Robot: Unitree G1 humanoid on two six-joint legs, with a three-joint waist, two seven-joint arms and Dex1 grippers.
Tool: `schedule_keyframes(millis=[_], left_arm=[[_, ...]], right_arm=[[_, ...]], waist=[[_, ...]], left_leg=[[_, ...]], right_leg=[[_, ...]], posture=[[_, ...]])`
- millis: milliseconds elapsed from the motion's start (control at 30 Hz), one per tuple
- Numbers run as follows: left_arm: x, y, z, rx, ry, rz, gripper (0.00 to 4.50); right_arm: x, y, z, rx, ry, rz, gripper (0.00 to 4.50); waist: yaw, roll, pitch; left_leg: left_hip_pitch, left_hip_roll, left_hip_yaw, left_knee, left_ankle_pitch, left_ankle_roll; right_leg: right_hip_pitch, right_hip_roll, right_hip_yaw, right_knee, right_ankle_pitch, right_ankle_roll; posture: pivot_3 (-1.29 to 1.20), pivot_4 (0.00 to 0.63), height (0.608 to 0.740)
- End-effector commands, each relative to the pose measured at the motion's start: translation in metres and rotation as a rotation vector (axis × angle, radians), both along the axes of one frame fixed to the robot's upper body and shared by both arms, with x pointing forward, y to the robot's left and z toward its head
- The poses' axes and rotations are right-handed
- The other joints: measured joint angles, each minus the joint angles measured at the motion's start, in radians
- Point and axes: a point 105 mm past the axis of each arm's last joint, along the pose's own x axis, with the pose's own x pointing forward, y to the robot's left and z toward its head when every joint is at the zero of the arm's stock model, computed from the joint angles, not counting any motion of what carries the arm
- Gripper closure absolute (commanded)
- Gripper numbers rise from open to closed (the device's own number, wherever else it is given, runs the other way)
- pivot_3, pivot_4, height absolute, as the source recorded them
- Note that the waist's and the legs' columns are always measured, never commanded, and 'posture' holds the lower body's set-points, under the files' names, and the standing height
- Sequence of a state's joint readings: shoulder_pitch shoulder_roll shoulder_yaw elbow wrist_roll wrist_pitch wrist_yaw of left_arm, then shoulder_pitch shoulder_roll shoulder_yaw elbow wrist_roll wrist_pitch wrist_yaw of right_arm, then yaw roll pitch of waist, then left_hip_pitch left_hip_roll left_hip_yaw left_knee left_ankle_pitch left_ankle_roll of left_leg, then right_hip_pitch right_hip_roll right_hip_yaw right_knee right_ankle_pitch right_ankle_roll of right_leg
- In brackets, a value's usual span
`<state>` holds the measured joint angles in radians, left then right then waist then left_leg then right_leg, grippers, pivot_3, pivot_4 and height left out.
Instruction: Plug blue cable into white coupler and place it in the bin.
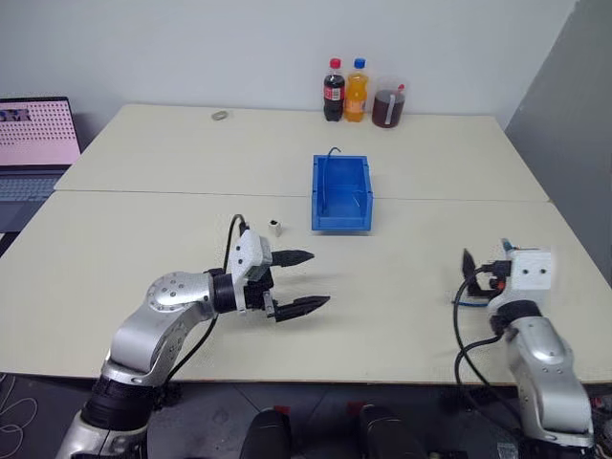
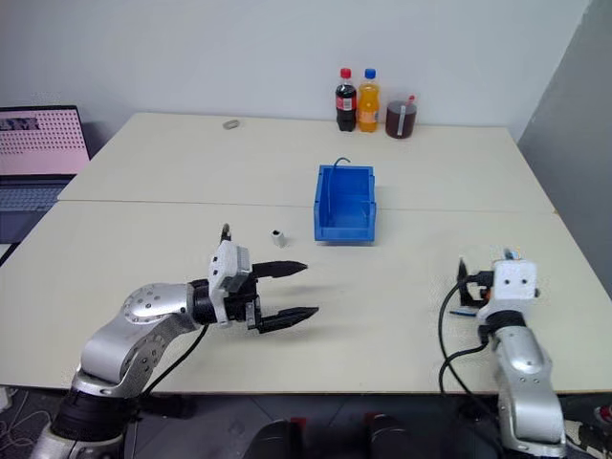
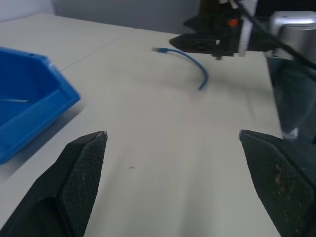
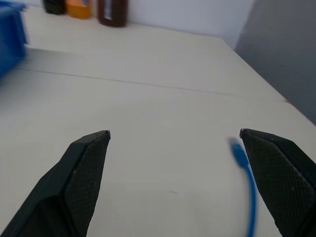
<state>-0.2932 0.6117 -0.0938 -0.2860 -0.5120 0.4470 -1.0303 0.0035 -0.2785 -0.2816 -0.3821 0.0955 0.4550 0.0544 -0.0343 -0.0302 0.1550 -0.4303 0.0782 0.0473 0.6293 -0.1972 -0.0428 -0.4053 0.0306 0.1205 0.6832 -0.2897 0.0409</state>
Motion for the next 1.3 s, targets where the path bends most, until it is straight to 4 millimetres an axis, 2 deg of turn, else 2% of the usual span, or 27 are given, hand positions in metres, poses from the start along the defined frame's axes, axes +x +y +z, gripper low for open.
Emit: schedule_keyframes(millis=[33, 267, 433, 533, 667, 867, 1067, 1300], left_arm=[[-0.011, -0.01, 0.007, 0.022, -0.018, -0.106, 0.0], [-0.009, -0.014, 0.006, 0.035, -0.027, -0.14, 0.0], [-0.006, -0.016, 0.007, 0.036, -0.034, -0.164, 0.0], [-0.002, -0.016, 0.007, 0.039, -0.043, -0.162, 0.0], [0.001, -0.016, 0.008, 0.041, -0.051, -0.159, 0.0], [0.001, -0.016, 0.008, 0.041, -0.057, -0.159, 0.0], [0.002, -0.016, 0.008, 0.039, -0.059, -0.161, 0.0], [0.004, -0.017, 0.009, 0.035, -0.066, -0.16, 0.0]], right_arm=[[-0.002, -0.032, -0.001, 0.04, 0.067, -0.107, 0.02], [0.002, -0.05, -0.027, 0.157, 0.216, -0.126, 0.02], [0.012, -0.054, -0.032, 0.203, 0.244, -0.11, 0.02], [0.019, -0.06, -0.031, 0.196, 0.247, -0.108, 0.51], [0.023, -0.064, -0.029, 0.178, 0.248, -0.1, 1.56], [0.024, -0.066, -0.032, 0.181, 0.252, -0.106, 2.84], [0.025, -0.066, -0.031, 0.187, 0.242, -0.107, 4.48], [0.025, -0.068, -0.026, 0.182, 0.226, -0.114, 4.49]], waist=[[0.0, 0.0, 0.0], [0.0, 0.001, 0.0], [-0.002, 0.001, 0.0], [-0.002, 0.001, 0.0], [-0.002, 0.001, 0.0], [-0.002, 0.001, 0.0], [-0.001, 0.001, 0.0], [-0.002, 0.001, 0.0]], left_leg=[[0.0, 0.0, 0.0, 0.0, 0.0, 0.0], [0.0, 0.0, 0.0, 0.0, 0.0, 0.0], [0.0, 0.0, 0.0, 0.0, 0.0, 0.0], [0.0, 0.0, 0.0, 0.0, 0.0, 0.0], [0.0, 0.0, 0.0, 0.0, 0.0, 0.0], [0.0, 0.0, 0.0, 0.0, 0.0, 0.0], [0.0, 0.0, 0.0, 0.0, 0.0, 0.0], [0.0, 0.0, 0.0, 0.0, 0.0, 0.0]], right_leg=[[0.0, 0.0, 0.0, 0.0, 0.0, 0.0], [0.0, 0.001, 0.0, 0.0, 0.0, -0.001], [0.0, 0.001, 0.001, 0.0, 0.0, 0.0], [0.0, 0.001, 0.001, 0.0, 0.0, 0.0], [0.0, 0.001, 0.001, -0.001, 0.0, 0.0], [0.0, 0.001, 0.001, -0.001, 0.0, 0.0], [0.0, 0.001, 0.001, 0.0, 0.0, 0.0], [0.0, 0.001, 0.001, 0.0, 0.0, 0.0]], posture=[[0.0, 0.15, 0.74], [0.0, 0.15, 0.74], [0.0, 0.15, 0.74], [0.0, 0.15, 0.74], [0.0, 0.15, 0.74], [0.0, 0.15, 0.74], [0.0, 0.15, 0.74], [0.0, 0.15, 0.74]])
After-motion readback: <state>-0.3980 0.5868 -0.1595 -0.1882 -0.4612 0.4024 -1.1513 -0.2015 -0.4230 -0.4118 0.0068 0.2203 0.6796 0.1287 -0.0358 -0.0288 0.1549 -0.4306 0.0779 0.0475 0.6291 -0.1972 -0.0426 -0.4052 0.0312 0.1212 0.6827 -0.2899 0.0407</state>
